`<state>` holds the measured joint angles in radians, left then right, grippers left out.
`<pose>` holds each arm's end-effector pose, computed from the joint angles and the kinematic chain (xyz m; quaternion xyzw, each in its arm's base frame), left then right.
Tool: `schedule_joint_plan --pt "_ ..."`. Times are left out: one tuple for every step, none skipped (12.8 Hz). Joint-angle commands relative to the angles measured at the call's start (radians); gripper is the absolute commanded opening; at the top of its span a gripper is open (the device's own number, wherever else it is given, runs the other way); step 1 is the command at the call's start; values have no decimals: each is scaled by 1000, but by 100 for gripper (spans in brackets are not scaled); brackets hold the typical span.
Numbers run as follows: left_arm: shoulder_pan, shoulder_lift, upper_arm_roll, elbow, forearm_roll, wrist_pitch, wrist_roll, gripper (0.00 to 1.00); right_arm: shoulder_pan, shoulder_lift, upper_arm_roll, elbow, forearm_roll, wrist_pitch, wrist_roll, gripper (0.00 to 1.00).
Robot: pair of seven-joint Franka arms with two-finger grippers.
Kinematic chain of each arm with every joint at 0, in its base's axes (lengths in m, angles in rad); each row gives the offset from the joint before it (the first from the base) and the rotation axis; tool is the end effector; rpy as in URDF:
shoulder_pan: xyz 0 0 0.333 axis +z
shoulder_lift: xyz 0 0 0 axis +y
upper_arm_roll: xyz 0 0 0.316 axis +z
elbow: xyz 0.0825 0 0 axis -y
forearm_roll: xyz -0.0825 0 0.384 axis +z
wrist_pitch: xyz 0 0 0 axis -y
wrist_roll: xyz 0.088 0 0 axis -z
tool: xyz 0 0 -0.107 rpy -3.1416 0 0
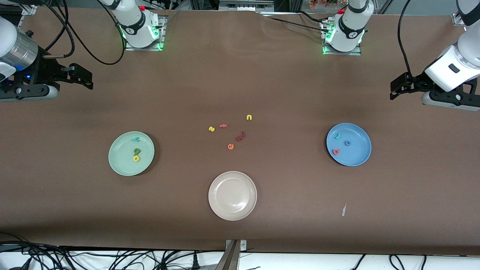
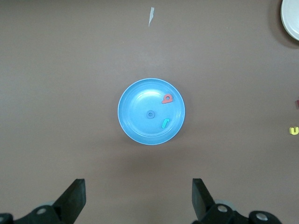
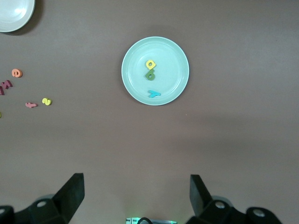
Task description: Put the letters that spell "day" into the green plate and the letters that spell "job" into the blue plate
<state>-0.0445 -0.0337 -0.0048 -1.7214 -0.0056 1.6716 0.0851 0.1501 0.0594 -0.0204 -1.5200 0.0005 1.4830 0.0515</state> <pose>0.5484 -0.0276 0.5803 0.9977 -0.0668 -0.0080 0.0028 0.5583 0.0732 0.6078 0.9981 0.0390 -0.0479 0.0047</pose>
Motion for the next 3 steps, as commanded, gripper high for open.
schedule_joint_plan --pt "3 -26 -6 -23 -2 11 -11 100 5 16 3 31 13 -23 21 100" --pt "2 -26 -6 -23 -2 10 -10 100 5 17 3 31 15 -23 22 100" --pt "3 -26 -6 -23 -2 8 -8 100 5 17 3 31 15 -23 22 100"
